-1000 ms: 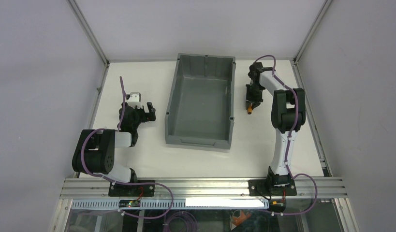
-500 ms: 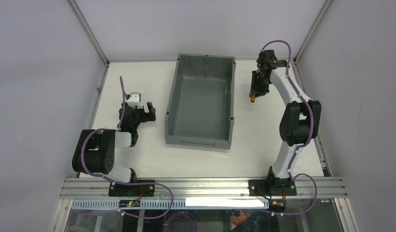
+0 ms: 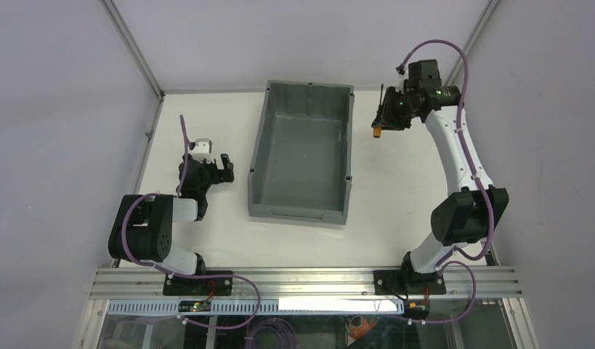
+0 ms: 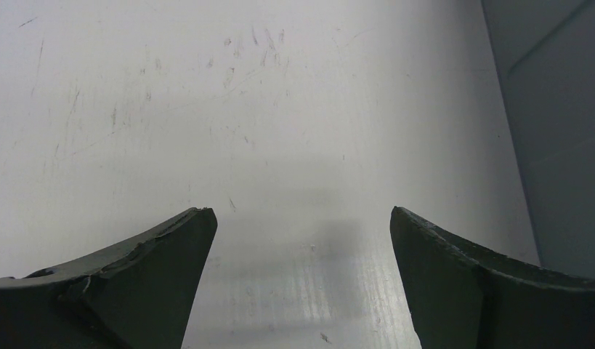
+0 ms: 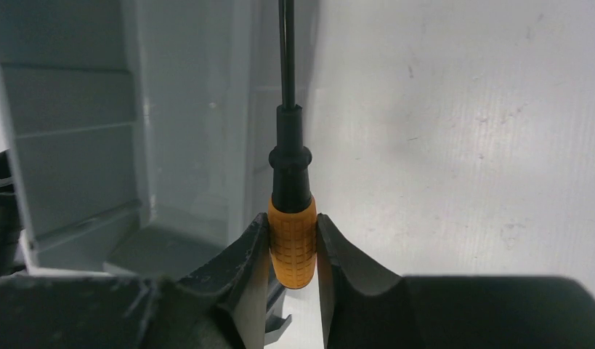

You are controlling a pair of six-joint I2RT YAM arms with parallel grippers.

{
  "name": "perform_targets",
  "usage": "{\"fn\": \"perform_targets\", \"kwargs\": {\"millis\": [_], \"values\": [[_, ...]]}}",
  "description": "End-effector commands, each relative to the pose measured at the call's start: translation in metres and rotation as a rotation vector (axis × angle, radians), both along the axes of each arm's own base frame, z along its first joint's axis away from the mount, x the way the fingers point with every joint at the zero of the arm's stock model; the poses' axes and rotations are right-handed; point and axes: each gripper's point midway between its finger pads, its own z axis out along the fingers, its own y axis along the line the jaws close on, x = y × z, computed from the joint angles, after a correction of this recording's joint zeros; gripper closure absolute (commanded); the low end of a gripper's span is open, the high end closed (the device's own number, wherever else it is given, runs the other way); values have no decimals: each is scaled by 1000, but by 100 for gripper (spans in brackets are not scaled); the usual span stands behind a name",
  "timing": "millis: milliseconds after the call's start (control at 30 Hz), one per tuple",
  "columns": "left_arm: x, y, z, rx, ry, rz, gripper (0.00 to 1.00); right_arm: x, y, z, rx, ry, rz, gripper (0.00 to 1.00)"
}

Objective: Put the screwdriver in the bin
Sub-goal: Pick up the screwdriver from the center of the board, then place the screwdriver in the bin.

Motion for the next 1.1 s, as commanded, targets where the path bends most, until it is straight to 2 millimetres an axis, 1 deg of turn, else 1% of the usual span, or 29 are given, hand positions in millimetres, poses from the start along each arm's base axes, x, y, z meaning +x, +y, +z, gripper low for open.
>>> {"fn": "perform_targets", "kwargs": {"millis": [0,133,233,333,433,633,733,1067], "values": [[13,-1,23,2,-90,-20,1,-13,30,61,165,-115,52,100],[13,-1,22,2,-89,-20,1,-20,50,80,219,-141,65,100],[13,-1,23,2,-91,-20,1,-25,67,89,231,-152,75,100],[13,-1,22,2,-89,-19,1,-28,82,95,225,-153,67,100],[13,-1,22,2,-89,-20,1,-31,96,95,202,-141,60,100],[13,-1,23,2,-90,-20,1,-35,124,90,148,-116,49,100],[13,-1,22,2,-89,-20,1,-34,132,87,109,-102,30,100],[13,-1,23,3,-90,-19,1,-27,157,50,-66,-15,-40,100]]}}
